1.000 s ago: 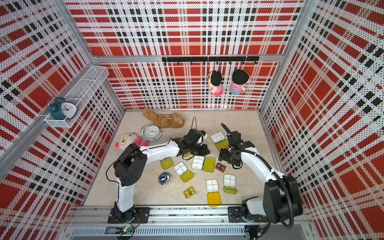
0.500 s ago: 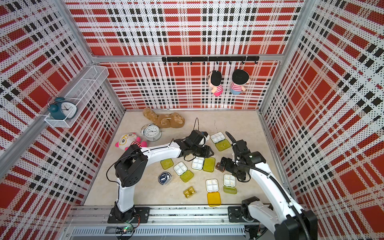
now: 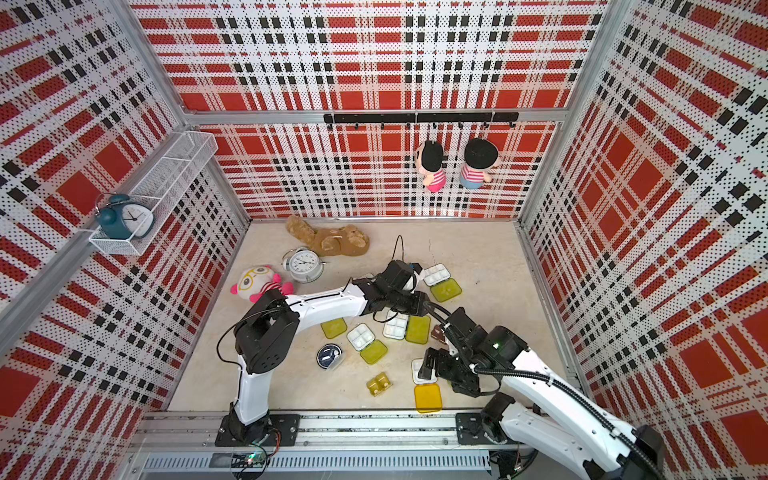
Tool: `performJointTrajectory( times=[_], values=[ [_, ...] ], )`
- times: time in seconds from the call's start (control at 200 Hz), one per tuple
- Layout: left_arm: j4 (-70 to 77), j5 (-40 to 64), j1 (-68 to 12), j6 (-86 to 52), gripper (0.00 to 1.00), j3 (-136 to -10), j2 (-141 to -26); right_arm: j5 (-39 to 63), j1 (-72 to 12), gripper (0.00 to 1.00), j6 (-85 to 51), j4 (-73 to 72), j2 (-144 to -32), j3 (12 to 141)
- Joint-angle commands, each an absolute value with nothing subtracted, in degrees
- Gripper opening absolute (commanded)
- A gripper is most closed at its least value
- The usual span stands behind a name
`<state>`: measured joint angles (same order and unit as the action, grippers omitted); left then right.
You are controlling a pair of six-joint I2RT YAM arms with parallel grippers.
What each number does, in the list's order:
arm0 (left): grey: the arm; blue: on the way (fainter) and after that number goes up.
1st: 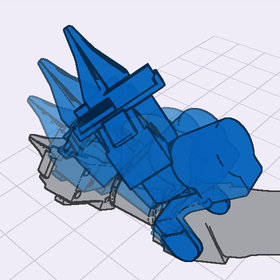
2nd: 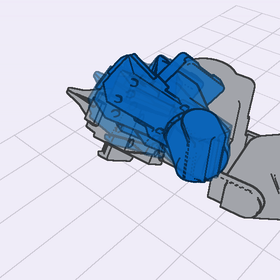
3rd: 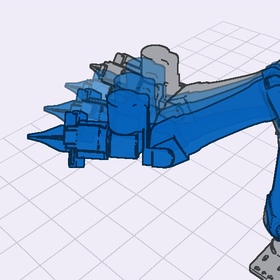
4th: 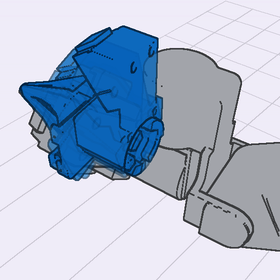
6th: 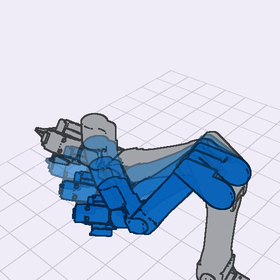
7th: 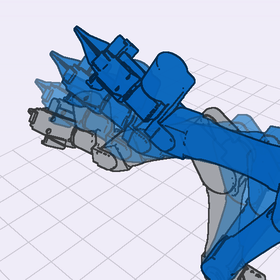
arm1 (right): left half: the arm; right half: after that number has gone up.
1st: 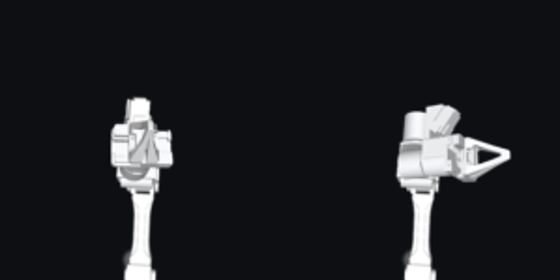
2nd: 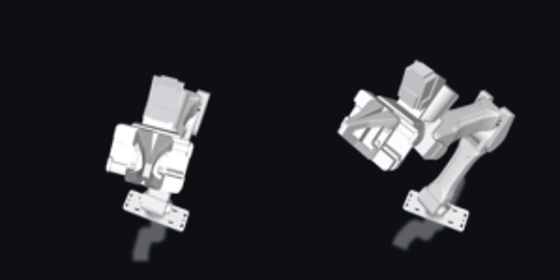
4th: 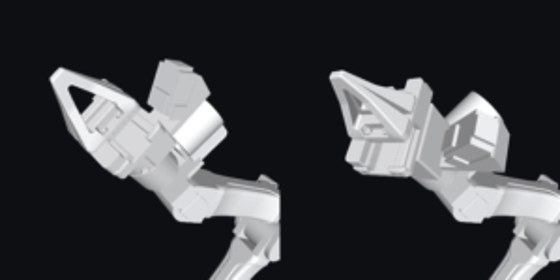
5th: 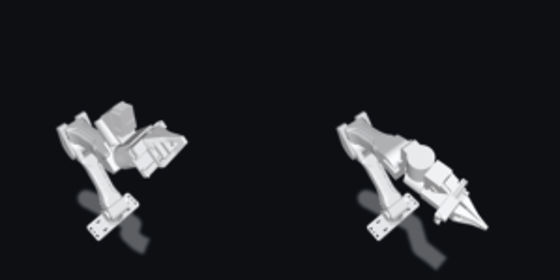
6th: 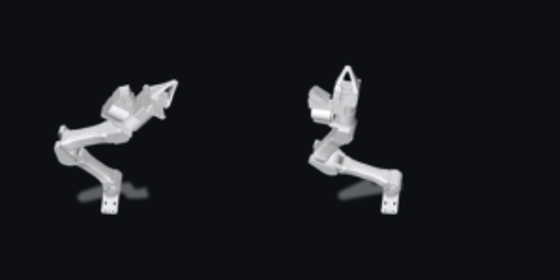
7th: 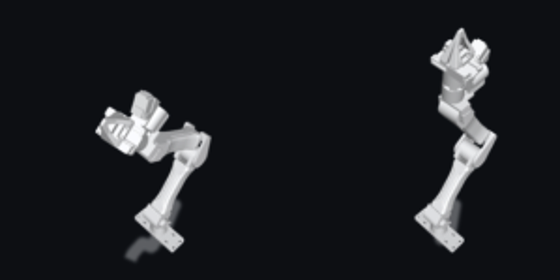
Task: Close pillboxes
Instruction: Close the lid on the pillbox.
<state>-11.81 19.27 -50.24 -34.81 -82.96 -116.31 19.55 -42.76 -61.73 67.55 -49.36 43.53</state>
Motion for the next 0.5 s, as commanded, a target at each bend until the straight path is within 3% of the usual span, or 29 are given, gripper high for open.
performJointTrajectory(
  times=[0.0,0.261,0.496],
  values=[
    [-10.4,19.3,-50.5,-35.4,0.45,-82.2,-116.1,19.7,-44.4,1.0,-66.4,66.5,-49.4,41.1],
    [-10.3,17.2,-50.2,-35.5,0.45,-78.9,-112.8,20.0,-44.2,1.0,-66.3,55.8,-53.0,33.5],
    [-10.3,16.4,-49.3,-35.6,0.45,-77.2,-111.4,16.3,-39.5,1.0,-60.0,57.0,-56.2,33.3]
  ],
)
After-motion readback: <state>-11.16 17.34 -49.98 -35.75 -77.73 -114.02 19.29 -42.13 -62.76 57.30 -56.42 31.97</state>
